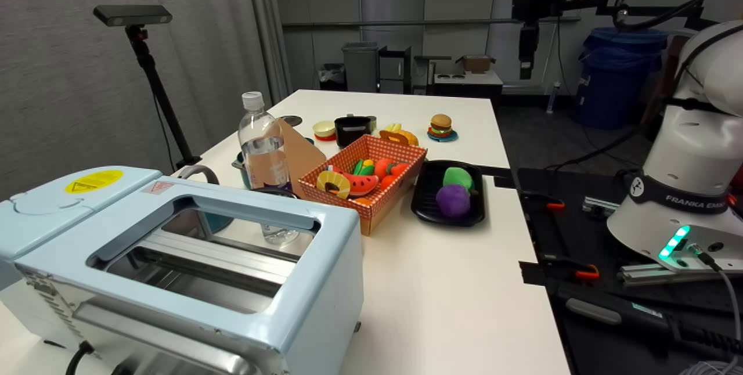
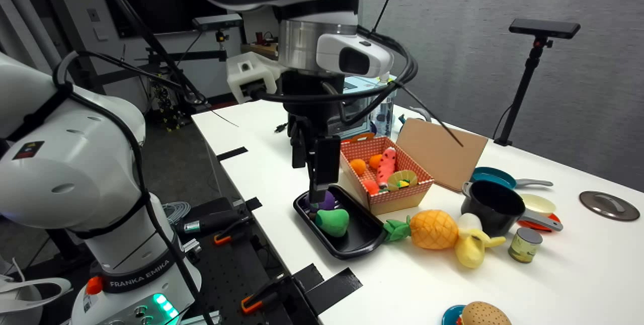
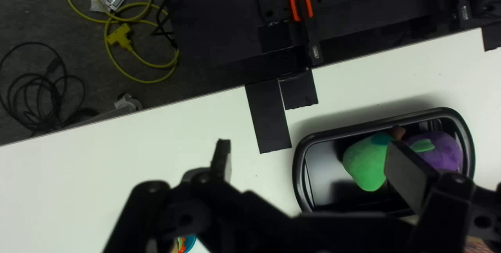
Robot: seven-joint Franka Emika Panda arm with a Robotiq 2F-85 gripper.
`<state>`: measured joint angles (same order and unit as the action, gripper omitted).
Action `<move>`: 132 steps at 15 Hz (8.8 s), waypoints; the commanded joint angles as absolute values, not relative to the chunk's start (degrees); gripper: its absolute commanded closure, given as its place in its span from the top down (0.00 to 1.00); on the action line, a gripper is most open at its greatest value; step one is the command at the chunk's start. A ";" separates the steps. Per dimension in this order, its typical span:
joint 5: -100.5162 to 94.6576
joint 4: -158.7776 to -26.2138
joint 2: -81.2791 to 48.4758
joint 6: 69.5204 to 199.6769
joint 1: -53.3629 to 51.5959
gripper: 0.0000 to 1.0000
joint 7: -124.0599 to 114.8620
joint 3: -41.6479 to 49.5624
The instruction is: Put the pineapple plush toy in the box
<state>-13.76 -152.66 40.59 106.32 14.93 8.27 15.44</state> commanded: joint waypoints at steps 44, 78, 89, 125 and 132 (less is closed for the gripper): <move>-5.33 -150.64 18.55 124.59 1.35 1.00 -14.32 0.25; 9.71 -140.67 10.53 130.78 7.69 1.00 -8.50 10.05; 10.30 -125.42 -4.01 126.82 12.67 1.00 -6.26 14.85; 15.78 -104.28 -36.31 122.51 17.05 0.65 -3.67 8.12; 14.14 -115.32 -24.39 125.27 14.45 0.15 -5.24 9.29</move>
